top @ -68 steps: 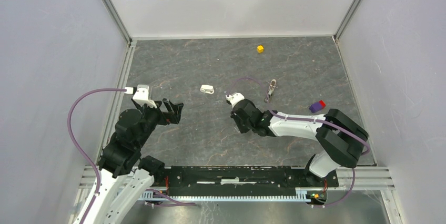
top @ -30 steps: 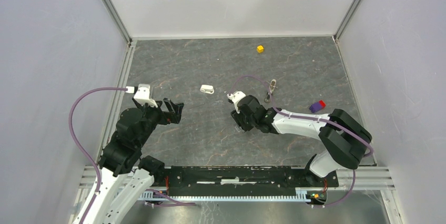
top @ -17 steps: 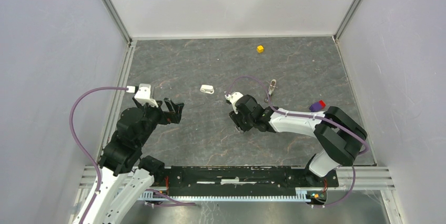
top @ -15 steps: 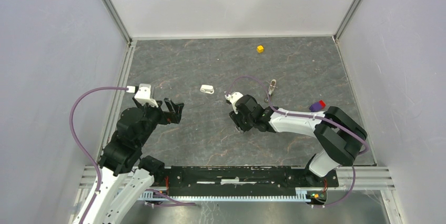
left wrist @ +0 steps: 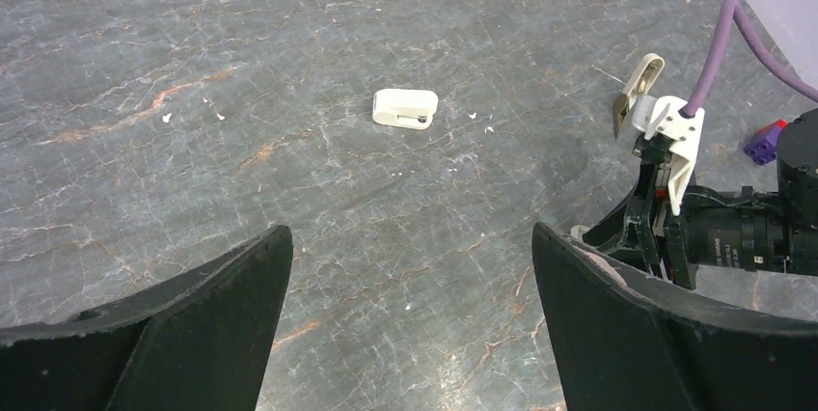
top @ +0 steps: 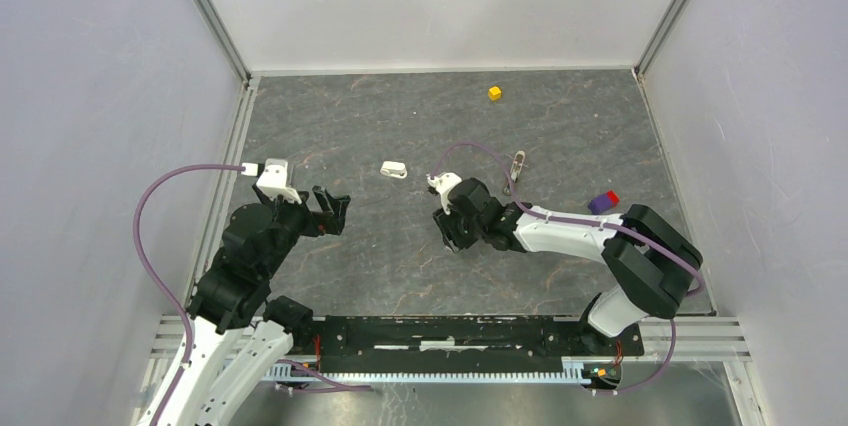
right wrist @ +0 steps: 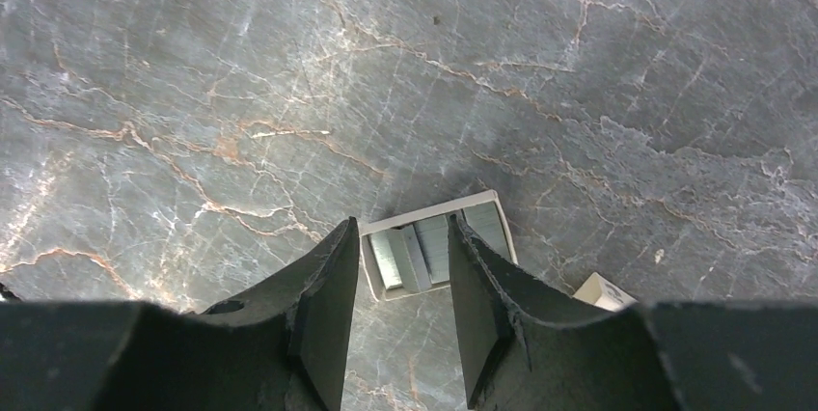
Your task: Load the staples into the stapler
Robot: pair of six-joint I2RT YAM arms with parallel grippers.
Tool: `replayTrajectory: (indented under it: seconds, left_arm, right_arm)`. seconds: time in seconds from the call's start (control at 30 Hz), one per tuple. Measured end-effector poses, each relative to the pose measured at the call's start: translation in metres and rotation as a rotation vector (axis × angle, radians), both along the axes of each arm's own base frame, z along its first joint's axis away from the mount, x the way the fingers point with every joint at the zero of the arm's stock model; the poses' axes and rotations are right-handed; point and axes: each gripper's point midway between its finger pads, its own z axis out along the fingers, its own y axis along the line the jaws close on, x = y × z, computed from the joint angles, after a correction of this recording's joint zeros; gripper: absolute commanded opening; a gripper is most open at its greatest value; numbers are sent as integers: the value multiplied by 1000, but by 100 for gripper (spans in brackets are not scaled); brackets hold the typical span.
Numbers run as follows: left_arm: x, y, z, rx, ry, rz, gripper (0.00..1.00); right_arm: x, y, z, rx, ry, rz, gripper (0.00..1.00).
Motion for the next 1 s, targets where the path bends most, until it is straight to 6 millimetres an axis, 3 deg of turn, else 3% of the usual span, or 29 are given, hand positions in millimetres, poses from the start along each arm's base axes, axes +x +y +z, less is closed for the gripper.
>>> replayTrajectory:
  seconds: [0.43,0.73,1.0]
  left_arm:
    - [0,0,0,3,-1,-1,100]
    - [0,0,0,3,-1,-1,100]
    - [0,0,-1,4,1,-1,100]
  right_arm:
    - [-5,13,8,74,19,27,41]
    - [-3,-7,0,-73,-45,76,41]
    - [0,-14,1,-169,-124,150,35]
